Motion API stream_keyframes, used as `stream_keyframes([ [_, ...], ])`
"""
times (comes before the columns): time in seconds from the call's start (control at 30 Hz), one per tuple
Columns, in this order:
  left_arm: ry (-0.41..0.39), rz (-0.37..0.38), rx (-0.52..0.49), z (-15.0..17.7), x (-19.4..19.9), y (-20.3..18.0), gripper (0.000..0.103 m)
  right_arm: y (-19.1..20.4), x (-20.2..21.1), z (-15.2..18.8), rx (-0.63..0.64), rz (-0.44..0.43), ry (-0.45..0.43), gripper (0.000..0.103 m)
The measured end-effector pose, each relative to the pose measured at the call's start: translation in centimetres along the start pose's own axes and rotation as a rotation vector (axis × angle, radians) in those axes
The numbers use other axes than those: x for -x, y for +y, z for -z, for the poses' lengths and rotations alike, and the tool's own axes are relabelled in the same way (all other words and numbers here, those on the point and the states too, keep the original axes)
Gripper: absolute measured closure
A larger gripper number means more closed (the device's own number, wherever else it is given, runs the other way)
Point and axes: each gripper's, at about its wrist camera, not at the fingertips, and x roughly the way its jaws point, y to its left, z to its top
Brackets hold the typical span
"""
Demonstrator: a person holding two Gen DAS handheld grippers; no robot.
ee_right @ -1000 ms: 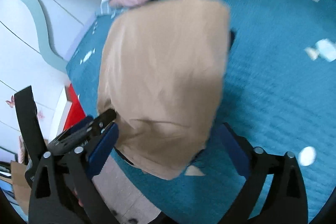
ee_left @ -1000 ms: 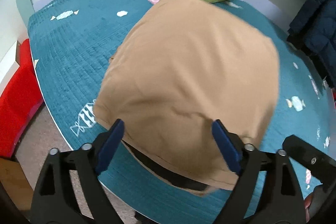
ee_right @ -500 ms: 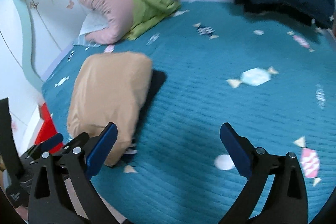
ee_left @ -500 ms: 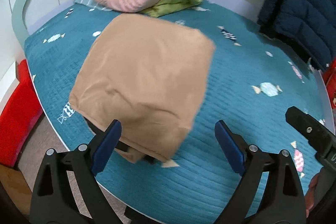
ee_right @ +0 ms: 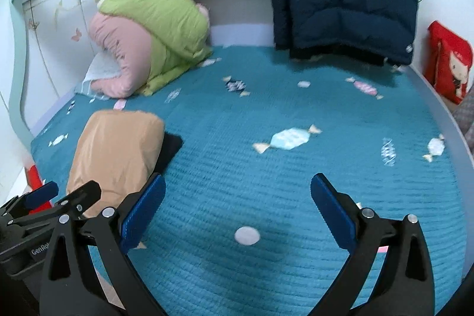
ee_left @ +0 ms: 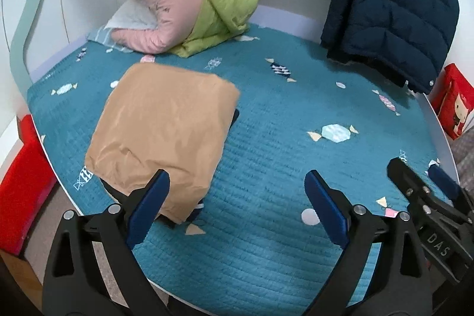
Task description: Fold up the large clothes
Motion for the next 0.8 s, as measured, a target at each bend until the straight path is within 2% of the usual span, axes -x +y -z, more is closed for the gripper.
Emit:
stream_keyframes([
  [0.4, -0.054, 0.032, -0.079, 0.6, 1.9, -4.3, 0.01, -2.8, 3.4, 0.2, 0.003, 0.153, -0.142, 0.008],
  [0.6, -0.068, 0.059, -0.091, 1.1, 2.4, -5.6, 0.01, -3.8, 4.4, 0.8, 0.019, 0.199, -0.178, 0.008],
  [0.8, -0.09, 0.051, -0.09, 1.5, 3.1, -6.2, 0.01, -4.6, 5.2, 1.5, 0.011, 0.206, -0.209, 0.008],
])
